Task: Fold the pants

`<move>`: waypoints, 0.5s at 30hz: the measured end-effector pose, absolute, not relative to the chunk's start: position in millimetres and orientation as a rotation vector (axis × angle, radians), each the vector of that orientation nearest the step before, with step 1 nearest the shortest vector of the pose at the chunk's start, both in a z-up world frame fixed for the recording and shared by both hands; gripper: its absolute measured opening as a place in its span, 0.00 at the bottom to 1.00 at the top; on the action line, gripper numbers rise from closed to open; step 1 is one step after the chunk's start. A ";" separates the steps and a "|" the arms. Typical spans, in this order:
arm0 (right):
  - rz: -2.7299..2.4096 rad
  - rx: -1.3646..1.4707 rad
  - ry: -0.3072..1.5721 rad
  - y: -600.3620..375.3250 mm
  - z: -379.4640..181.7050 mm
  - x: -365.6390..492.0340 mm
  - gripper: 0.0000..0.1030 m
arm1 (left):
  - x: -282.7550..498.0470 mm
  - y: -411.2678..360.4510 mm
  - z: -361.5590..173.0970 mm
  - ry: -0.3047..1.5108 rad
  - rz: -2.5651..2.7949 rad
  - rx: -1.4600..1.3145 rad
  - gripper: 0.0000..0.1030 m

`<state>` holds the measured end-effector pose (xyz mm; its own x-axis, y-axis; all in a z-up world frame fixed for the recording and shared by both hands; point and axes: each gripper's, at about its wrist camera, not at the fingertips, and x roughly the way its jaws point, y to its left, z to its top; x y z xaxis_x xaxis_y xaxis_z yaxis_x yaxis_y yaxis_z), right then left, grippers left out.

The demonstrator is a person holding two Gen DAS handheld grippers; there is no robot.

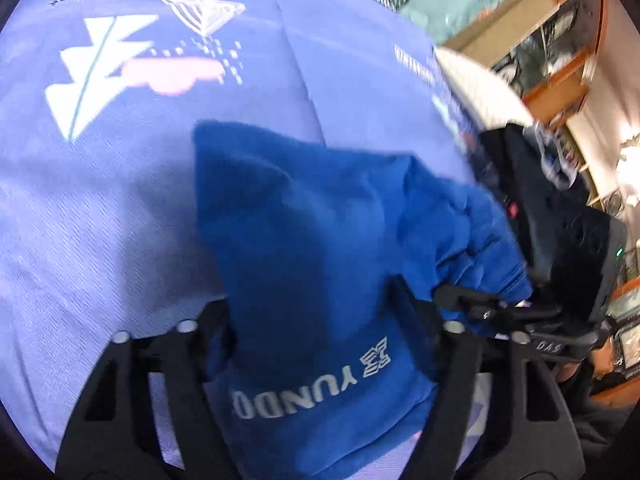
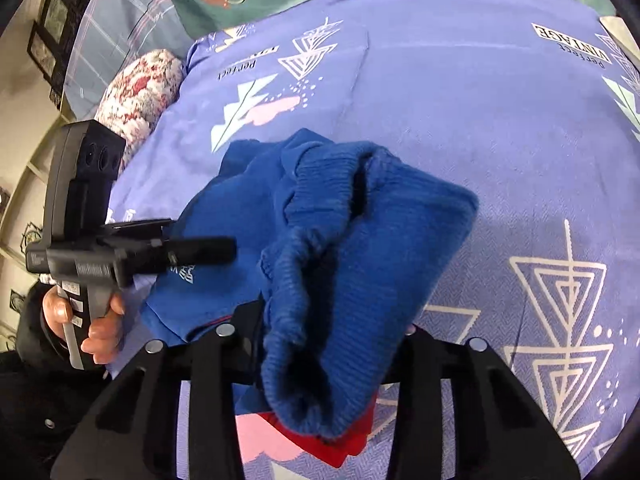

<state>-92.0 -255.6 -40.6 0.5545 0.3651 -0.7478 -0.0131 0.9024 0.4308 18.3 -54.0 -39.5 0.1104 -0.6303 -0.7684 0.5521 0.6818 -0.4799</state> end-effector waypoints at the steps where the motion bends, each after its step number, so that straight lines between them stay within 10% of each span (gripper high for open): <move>1: 0.236 0.408 0.944 -256.8 -33.2 -91.7 0.35 | 18.5 -53.4 -33.8 1.156 -0.874 -0.077 0.59; 15: 0.220 0.312 0.627 -299.0 130.0 71.3 0.35 | 167.8 -108.1 135.5 0.763 -0.824 -0.052 0.64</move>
